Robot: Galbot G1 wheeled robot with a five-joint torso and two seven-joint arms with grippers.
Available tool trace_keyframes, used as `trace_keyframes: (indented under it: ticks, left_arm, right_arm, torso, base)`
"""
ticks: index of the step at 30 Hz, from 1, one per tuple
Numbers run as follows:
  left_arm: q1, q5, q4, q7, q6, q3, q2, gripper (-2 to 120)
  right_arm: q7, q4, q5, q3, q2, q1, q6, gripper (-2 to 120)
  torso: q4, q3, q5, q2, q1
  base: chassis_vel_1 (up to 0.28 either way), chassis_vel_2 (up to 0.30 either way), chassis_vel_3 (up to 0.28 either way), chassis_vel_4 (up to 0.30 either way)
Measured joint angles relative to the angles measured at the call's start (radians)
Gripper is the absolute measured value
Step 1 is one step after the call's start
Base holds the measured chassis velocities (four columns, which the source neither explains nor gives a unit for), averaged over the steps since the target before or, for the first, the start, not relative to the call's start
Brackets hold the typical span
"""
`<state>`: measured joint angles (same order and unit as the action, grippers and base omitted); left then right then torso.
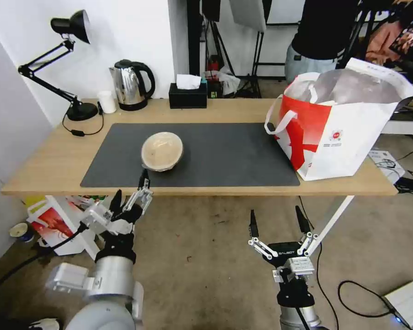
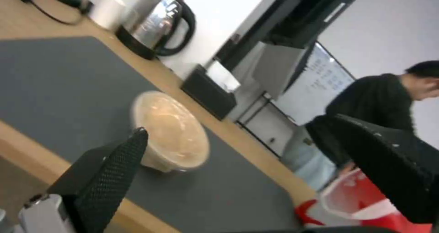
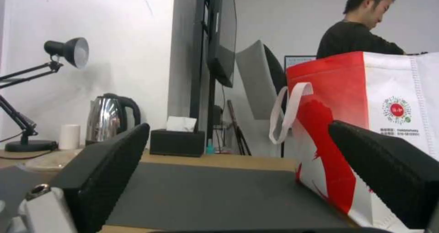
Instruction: Pick up the trash from the table and place it into the takeout bag.
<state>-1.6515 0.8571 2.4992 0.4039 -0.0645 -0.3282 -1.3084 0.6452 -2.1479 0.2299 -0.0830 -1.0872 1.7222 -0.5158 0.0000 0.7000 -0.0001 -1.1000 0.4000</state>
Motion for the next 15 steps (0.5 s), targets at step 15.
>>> trace_keyframes:
  ticks: [15]
  left_arm:
    - [0.072,0.176,-0.001,-0.006,0.031,-0.025,0.063,100]
  right_arm:
    - [0.000,0.000,0.000,0.000,0.000,0.000,0.000,100]
  torso:
    - [0.0001,0.000,0.0000,0.000,0.000]
  base:
    - [0.000,0.000,0.000,0.000]
